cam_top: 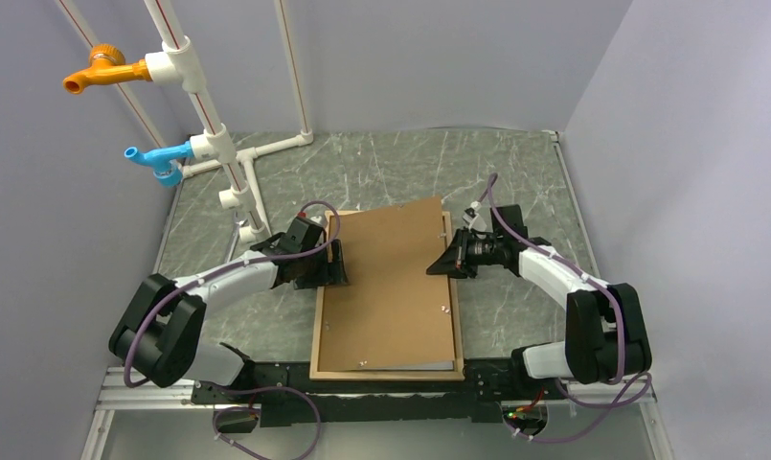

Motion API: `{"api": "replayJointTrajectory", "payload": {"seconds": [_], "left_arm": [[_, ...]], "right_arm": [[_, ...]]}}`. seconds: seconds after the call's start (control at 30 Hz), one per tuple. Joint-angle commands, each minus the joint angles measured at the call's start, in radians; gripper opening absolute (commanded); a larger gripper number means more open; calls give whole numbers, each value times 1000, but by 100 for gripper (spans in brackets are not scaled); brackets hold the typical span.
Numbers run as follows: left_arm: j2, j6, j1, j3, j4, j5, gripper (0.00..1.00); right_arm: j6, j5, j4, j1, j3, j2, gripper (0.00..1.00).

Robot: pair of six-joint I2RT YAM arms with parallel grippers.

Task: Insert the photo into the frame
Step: Place the photo frame item in the photo frame.

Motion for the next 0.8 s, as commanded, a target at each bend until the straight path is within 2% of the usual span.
{"api": "replayJointTrajectory", "payload": {"seconds": [0.0, 0.23, 0.3, 0.4, 0.77], "left_arm": [[-37, -11, -8, 15, 55, 56, 81], [-42, -8, -9, 25, 39, 46, 82], [-45, 9, -9, 40, 16, 27, 84], [-48, 29, -15, 73, -40, -19, 87], [-67, 65, -66, 175, -203, -181, 94]], "right_arm": [[-8, 117, 5, 44, -51, -12, 4], [-25, 172, -8, 56, -55, -4, 12], [-32, 205, -16, 56, -53, -7, 30], [-33, 230, -3, 55, -51, -15, 49], [-66, 290, -46, 85, 13, 40, 86]]}}
